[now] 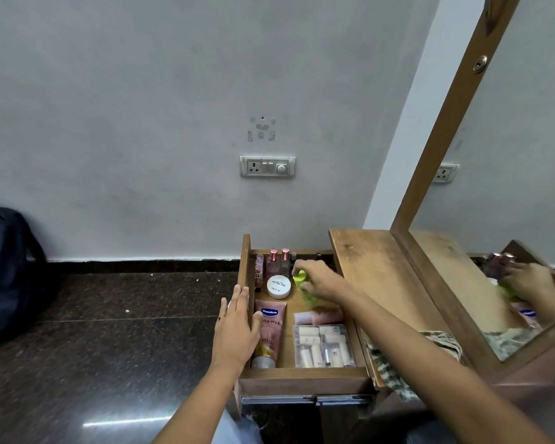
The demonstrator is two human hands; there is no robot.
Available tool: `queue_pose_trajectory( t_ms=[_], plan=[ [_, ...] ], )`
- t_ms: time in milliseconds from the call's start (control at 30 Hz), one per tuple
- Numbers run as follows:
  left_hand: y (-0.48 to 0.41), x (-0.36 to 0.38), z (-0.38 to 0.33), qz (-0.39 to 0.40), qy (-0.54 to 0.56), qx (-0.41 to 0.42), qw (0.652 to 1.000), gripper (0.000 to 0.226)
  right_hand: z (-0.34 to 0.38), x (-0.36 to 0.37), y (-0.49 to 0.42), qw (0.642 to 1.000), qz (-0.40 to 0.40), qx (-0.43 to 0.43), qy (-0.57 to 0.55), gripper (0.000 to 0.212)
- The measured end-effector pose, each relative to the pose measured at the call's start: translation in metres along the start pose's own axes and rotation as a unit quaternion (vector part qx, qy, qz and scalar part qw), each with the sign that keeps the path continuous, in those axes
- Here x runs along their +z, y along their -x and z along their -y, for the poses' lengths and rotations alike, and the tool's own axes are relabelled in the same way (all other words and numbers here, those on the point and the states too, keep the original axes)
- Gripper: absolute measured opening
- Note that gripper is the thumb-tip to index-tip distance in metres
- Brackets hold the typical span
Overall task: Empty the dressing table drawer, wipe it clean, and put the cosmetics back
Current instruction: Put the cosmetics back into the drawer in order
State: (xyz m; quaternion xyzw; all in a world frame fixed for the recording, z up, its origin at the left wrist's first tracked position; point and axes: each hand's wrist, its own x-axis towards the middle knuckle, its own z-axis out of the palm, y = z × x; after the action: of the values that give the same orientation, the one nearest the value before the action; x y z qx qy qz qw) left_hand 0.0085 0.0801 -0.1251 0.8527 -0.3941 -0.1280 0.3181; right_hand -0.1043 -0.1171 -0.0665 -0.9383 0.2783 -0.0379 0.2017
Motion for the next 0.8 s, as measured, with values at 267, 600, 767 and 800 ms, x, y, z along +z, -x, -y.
queue_pose_trajectory(
  t_ms=[267, 600, 767, 800],
  plan=[
    [-0.001, 0.002, 0.001, -0.002, 0.006, 0.002, 1.000, 0.065, -0.007, 0.026, -0.008, 0.997, 0.052, 0.004, 0.056, 0.028],
    [-0.002, 0.003, 0.002, -0.003, 0.004, 0.004, 1.000, 0.066, -0.004, 0.022, -0.008, 0.993, 0.088, 0.000, 0.073, 0.036],
    [-0.001, 0.003, 0.002, -0.001, 0.003, 0.003, 1.000, 0.066, -0.005, 0.013, -0.005, 0.991, 0.095, 0.003, 0.091, 0.043],
    [-0.001, 0.003, 0.002, -0.001, 0.003, 0.004, 1.000, 0.066, -0.006, 0.011, -0.005, 0.990, 0.101, 0.007, 0.099, 0.043]
  ],
)
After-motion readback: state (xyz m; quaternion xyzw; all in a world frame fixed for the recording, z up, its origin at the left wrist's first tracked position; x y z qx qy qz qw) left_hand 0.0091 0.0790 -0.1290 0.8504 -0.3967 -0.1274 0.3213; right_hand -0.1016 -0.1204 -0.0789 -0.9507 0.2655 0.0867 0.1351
